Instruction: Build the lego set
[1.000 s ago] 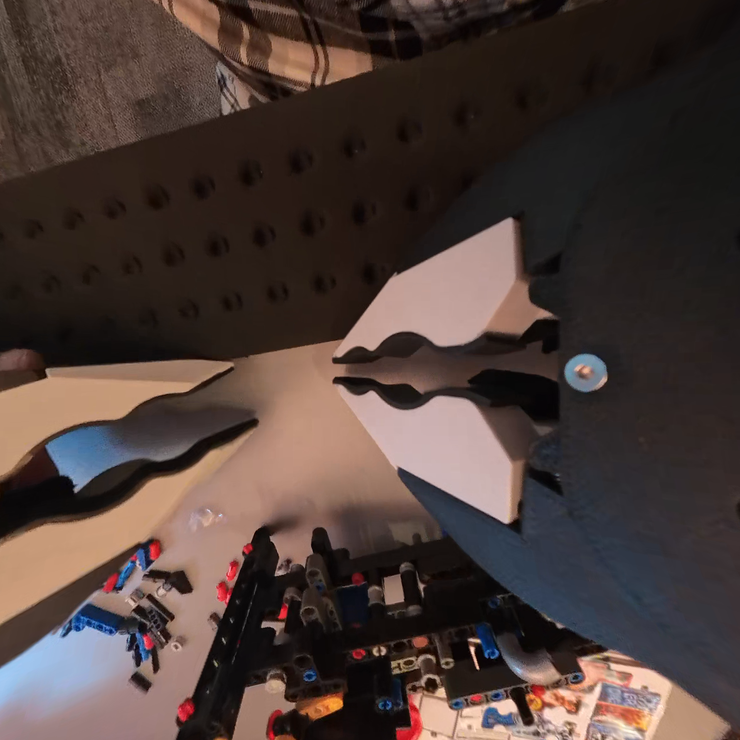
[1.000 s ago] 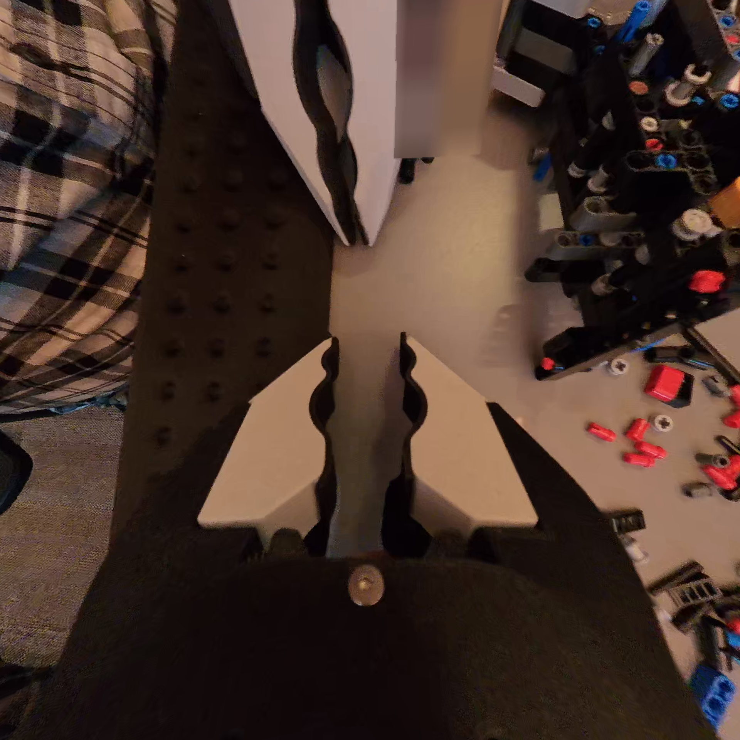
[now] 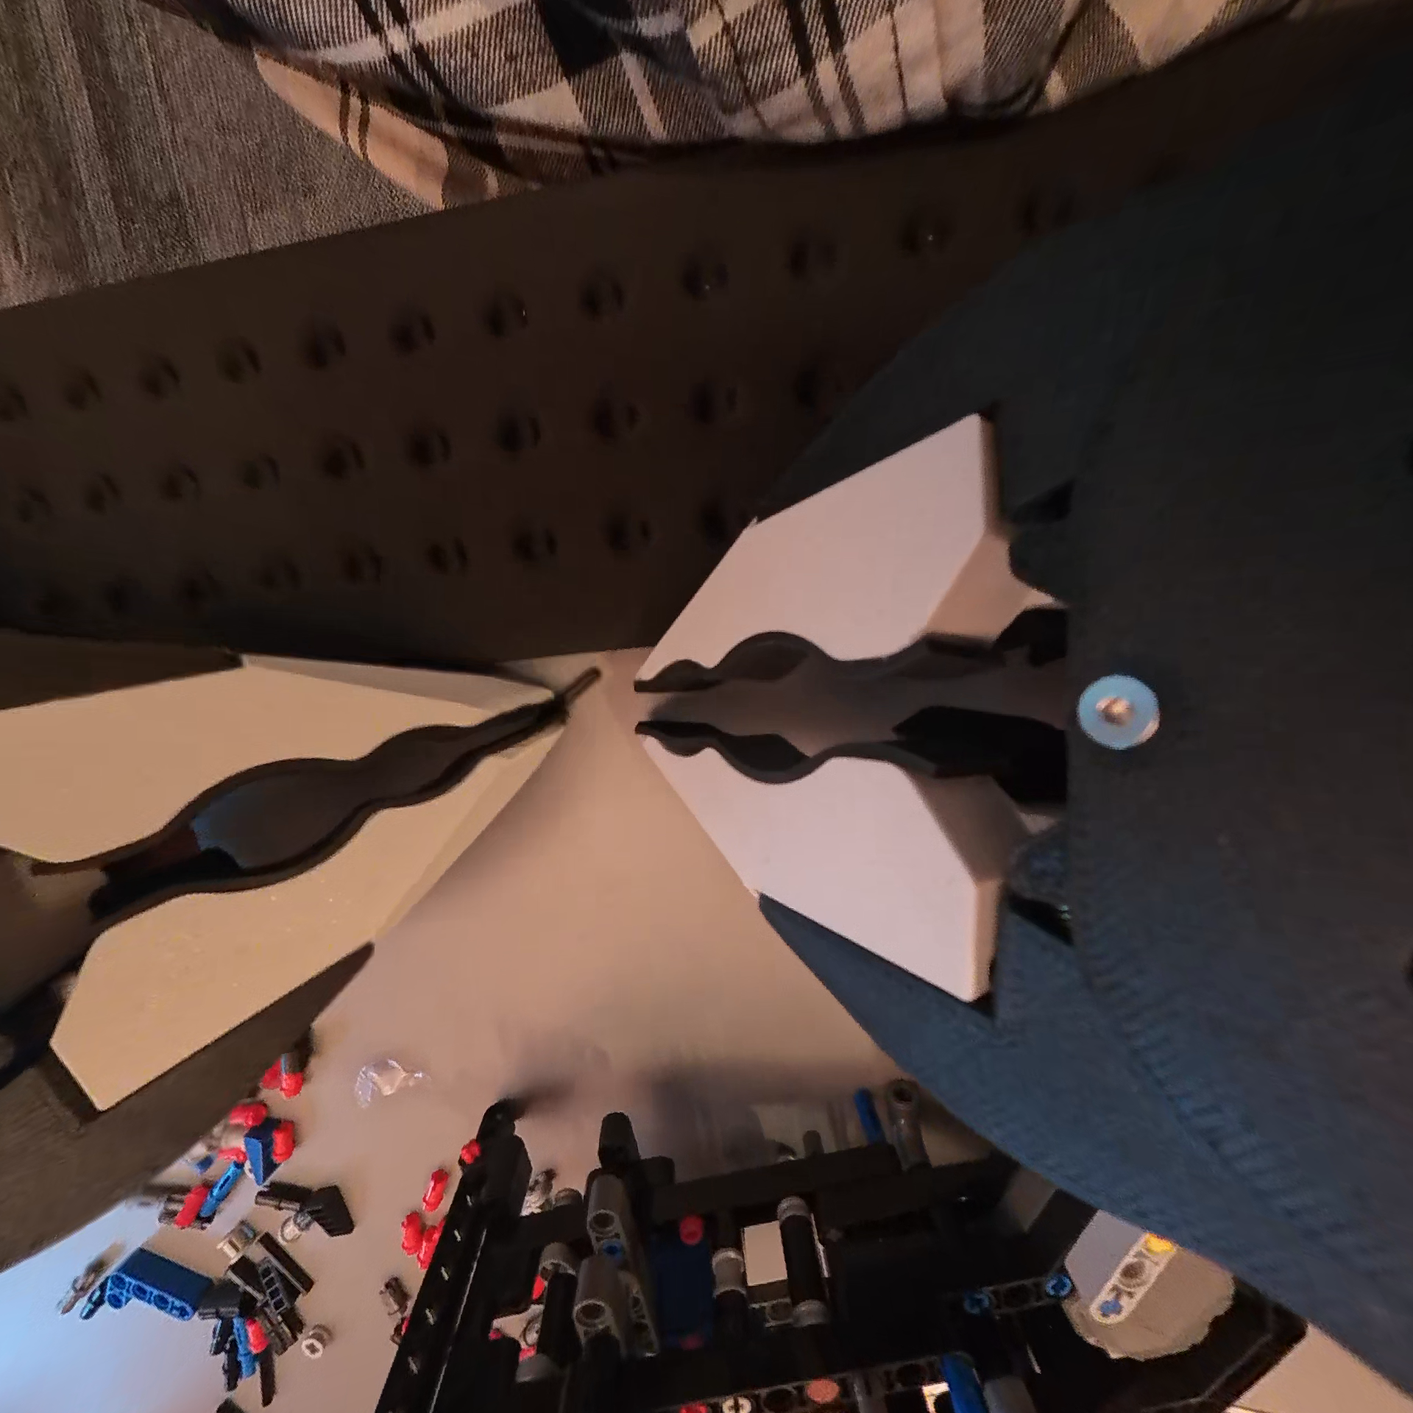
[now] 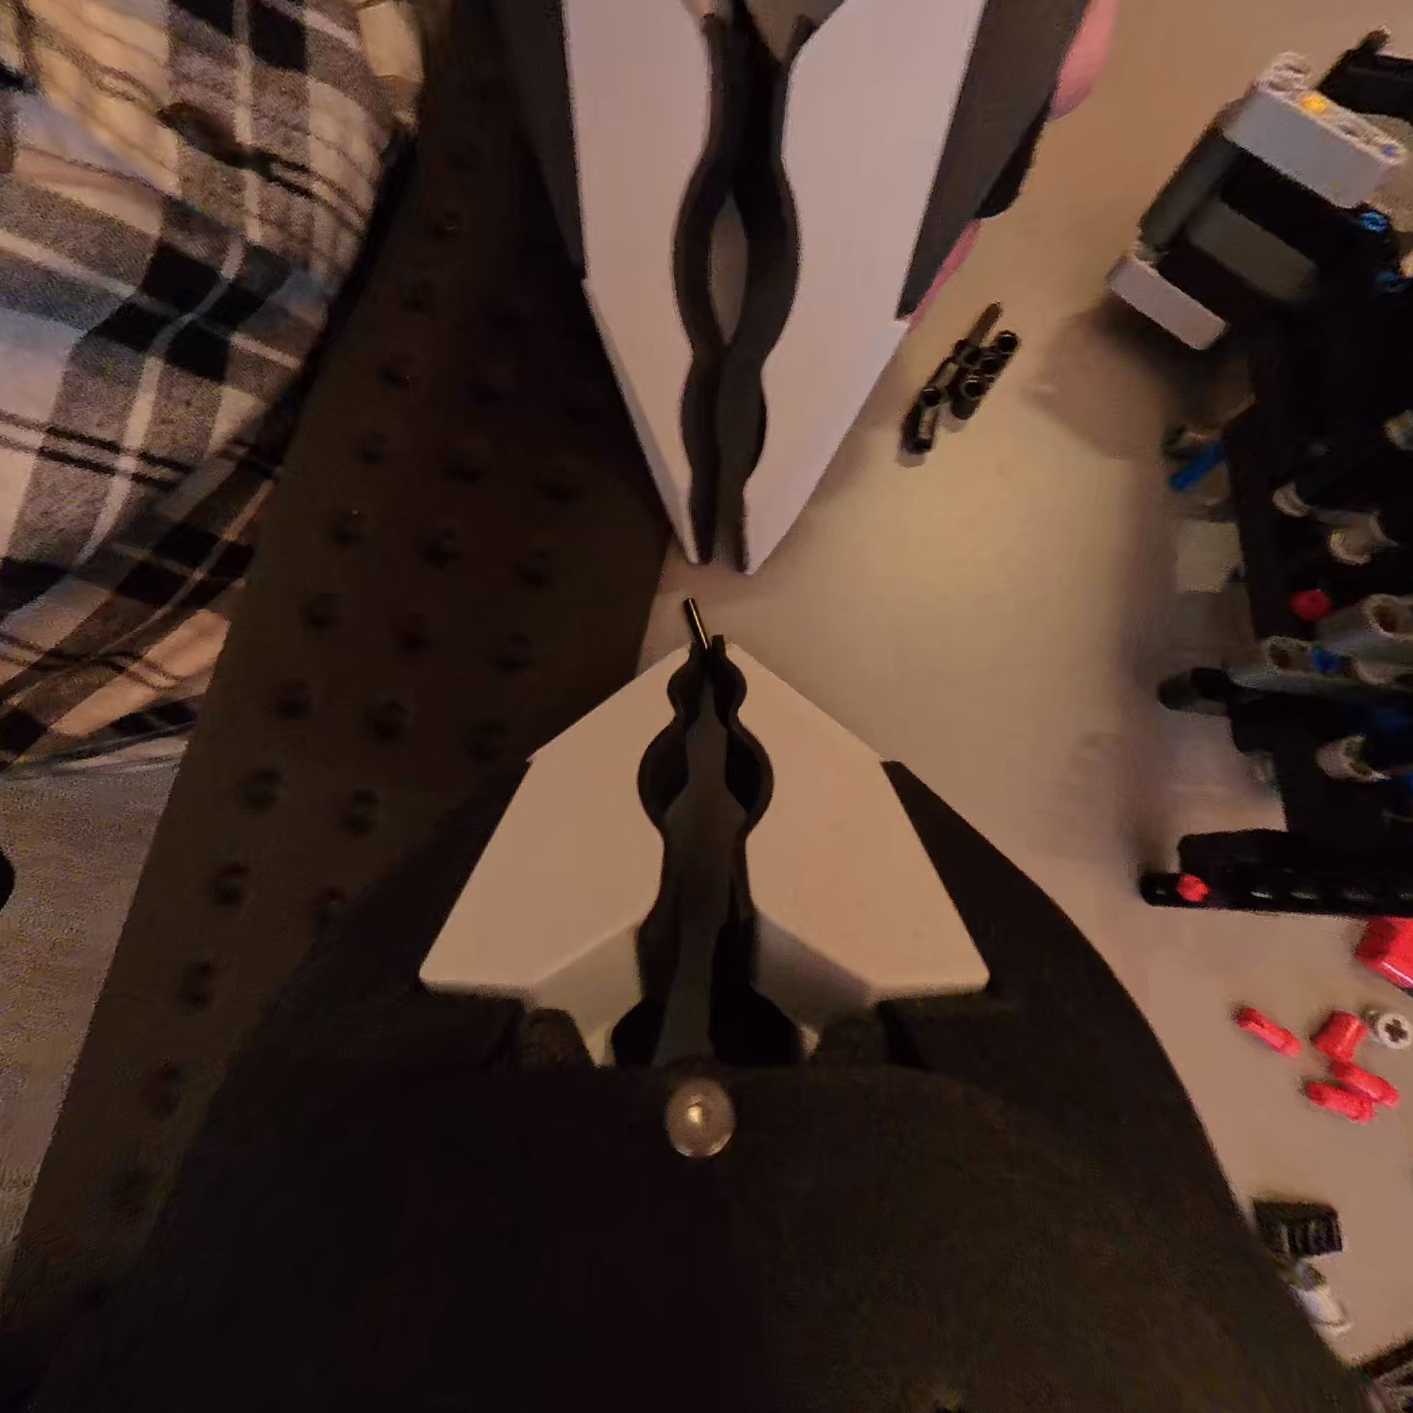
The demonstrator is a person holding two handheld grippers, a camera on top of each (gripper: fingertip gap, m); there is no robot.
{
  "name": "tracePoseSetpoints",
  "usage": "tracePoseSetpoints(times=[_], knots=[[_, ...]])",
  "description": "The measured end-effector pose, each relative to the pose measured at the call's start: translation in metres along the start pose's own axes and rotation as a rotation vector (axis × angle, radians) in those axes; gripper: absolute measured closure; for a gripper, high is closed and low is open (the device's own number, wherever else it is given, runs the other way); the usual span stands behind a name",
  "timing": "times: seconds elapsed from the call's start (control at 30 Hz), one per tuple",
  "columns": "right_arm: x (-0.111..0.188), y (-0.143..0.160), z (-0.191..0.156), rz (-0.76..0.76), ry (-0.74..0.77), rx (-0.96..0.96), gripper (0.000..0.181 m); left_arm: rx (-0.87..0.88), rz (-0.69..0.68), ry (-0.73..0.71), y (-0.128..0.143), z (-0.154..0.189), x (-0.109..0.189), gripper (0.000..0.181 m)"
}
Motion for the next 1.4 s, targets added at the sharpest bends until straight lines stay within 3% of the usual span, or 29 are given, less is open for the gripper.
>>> tracePoseSetpoints(times=[0.2,0.73,0.93,1.4], knots=[[0.006,0.001,0.020,0.030,0.091,-0.050,0.181,0.009,-0.011,-0.053,-0.001,-0.009,-0.003,0.168],[0.015,-0.009,0.021,0.137,0.113,-0.054,0.181,-0.033,-0.045,-0.180,-0.004,-0.027,-0.011,0.180],[0.022,-0.015,0.022,0.179,0.138,-0.048,0.174,-0.058,0.017,-0.233,-0.012,-0.032,-0.002,0.180],[0.034,-0.024,0.040,0.177,0.155,0.027,0.180,-0.014,0.067,-0.292,-0.016,-0.054,0.007,0.180]])
Point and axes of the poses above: each gripper's, where its closed fingertips meet, x back along the fingers, y out of its underside, z = x × y across the jaws, the point moved 2 cm from there along x, back along the fingers, and after that the axes turned 8 degrees about -y, right-handed, at the moved point
